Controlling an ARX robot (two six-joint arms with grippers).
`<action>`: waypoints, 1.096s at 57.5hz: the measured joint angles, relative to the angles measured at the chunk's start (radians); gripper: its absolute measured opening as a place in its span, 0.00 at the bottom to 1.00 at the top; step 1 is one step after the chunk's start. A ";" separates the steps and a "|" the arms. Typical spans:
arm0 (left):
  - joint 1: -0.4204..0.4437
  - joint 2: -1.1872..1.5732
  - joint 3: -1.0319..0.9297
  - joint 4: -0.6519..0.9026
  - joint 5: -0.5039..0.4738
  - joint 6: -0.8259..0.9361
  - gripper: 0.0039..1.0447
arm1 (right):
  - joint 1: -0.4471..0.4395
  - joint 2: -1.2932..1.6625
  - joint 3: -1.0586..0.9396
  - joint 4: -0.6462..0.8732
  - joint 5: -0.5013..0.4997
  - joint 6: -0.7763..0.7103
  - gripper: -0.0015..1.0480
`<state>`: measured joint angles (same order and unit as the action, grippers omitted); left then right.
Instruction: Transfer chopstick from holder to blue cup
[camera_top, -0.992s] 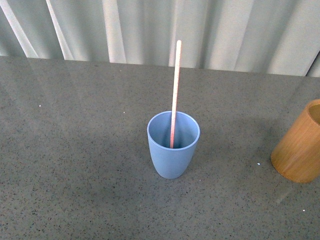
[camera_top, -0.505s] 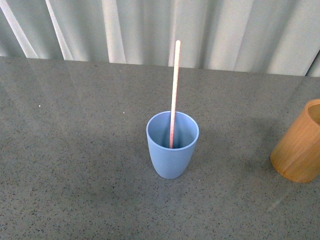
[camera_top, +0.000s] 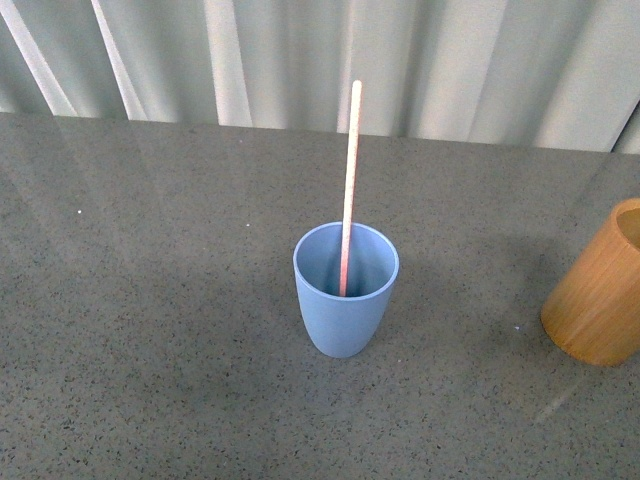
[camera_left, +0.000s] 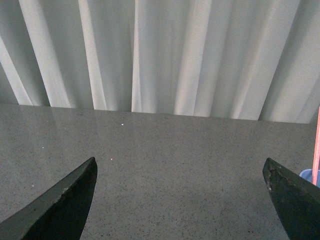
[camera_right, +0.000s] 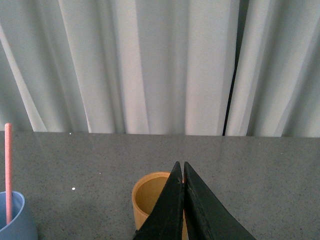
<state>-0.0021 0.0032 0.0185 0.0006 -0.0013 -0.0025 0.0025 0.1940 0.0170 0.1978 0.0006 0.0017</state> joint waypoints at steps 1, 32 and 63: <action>0.000 0.000 0.000 0.000 0.000 0.000 0.94 | 0.000 -0.003 0.000 -0.002 0.000 0.000 0.01; 0.000 -0.001 0.000 0.000 0.000 0.000 0.94 | 0.000 -0.190 0.000 -0.196 0.001 0.000 0.43; 0.000 -0.001 0.000 0.000 0.000 0.000 0.94 | 0.000 -0.190 0.000 -0.196 0.001 0.001 0.90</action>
<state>-0.0021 0.0021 0.0185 0.0006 -0.0010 -0.0025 0.0025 0.0044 0.0174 0.0021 0.0013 0.0025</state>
